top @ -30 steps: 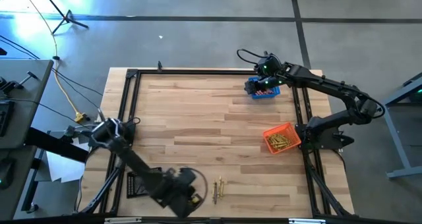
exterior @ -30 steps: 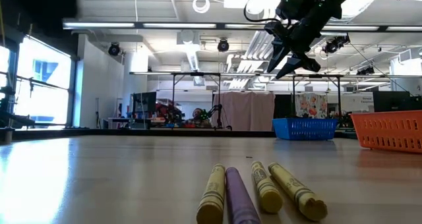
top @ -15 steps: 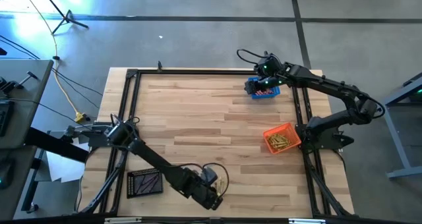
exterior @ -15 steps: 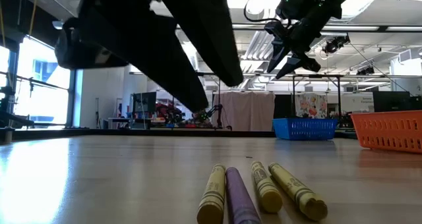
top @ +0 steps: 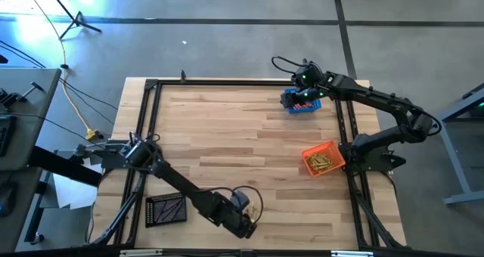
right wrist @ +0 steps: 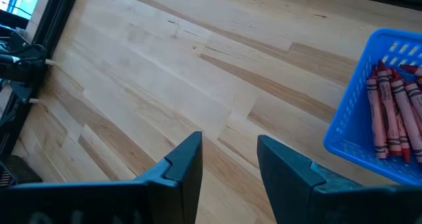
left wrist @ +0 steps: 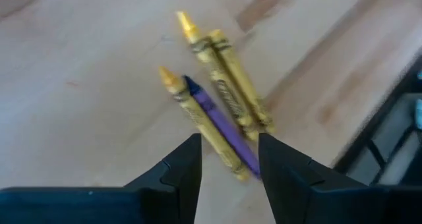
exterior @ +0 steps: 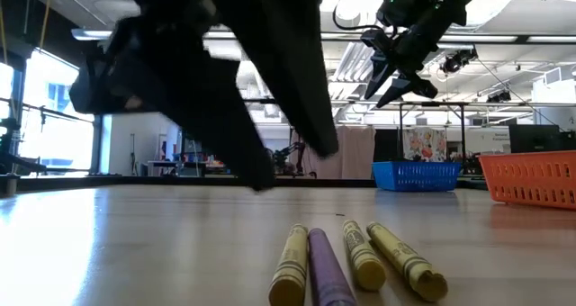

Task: Sort crayons
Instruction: Put the yellow crayon into the orange basket

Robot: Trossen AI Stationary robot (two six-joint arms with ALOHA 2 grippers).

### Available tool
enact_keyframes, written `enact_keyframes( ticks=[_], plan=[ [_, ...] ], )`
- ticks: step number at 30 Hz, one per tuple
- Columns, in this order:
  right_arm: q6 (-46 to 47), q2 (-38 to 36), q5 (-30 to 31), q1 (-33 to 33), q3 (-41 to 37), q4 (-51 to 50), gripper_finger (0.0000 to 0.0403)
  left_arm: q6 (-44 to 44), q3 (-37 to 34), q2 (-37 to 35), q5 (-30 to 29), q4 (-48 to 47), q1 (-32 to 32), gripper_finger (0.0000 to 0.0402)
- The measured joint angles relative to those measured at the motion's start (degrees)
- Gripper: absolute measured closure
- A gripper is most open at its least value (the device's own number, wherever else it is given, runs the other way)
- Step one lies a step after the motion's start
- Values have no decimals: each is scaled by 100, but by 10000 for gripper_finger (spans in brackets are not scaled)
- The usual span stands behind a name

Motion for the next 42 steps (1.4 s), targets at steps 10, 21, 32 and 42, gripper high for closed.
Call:
enact_keyframes(
  ticks=[10, 21, 32, 42],
  plan=[
    [0, 0, 0, 1, -1, 0, 270, 10, 1, 135, 87, -72, 88, 252],
    [0, 0, 0, 0, 0, -2, 270, 16, 7, 317, 298, -150, 173, 254],
    [0, 0, 0, 1, 0, 0, 270, 240, 26, 378, 334, -542, 238, 255],
    [0, 0, 0, 2, -1, 0, 270, 426, 15, 383, 338, -811, 271, 256]
  ],
)
